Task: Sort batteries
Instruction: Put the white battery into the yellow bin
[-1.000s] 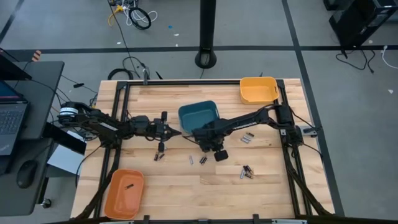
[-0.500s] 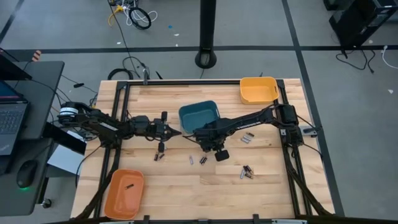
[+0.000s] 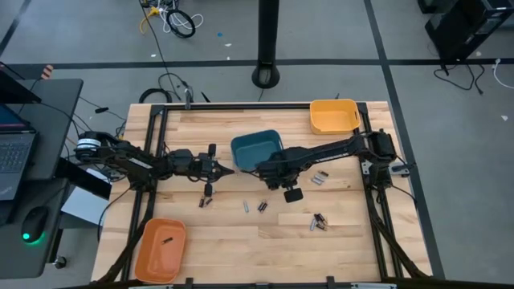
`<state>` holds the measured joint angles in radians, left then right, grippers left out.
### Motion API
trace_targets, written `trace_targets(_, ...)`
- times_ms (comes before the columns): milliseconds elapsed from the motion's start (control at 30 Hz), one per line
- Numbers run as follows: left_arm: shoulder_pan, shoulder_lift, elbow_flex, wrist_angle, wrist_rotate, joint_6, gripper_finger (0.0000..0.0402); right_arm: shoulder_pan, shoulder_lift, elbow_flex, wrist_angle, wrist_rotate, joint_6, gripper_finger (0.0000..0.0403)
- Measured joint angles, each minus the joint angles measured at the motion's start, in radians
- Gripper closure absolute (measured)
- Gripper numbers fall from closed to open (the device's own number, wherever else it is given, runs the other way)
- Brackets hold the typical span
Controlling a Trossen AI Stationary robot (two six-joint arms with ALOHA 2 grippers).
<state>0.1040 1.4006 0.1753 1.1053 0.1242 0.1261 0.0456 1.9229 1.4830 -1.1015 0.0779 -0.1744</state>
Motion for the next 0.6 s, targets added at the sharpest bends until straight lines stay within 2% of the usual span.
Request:
trace_targets(167,0.0,0.0,0.0,0.0,0.0,0.0,0.0396,-0.024,-0.113,0.0,-0.059,0.054,0.025,0.0359)
trace_targets(333,0.0,0.0,0.0,0.0,0.0,0.0,0.0396,-0.106,-0.24,0.0,-0.097,0.134,0.088,0.0359)
trace_targets(433,0.0,0.0,0.0,0.0,0.0,0.0,0.0396,-0.202,-0.3,0.001,-0.112,0.186,0.161,0.0359)
trace_targets(600,0.0,0.0,0.0,0.0,0.0,0.0,0.0396,-0.427,-0.355,0.001,-0.129,0.219,0.243,0.0359)
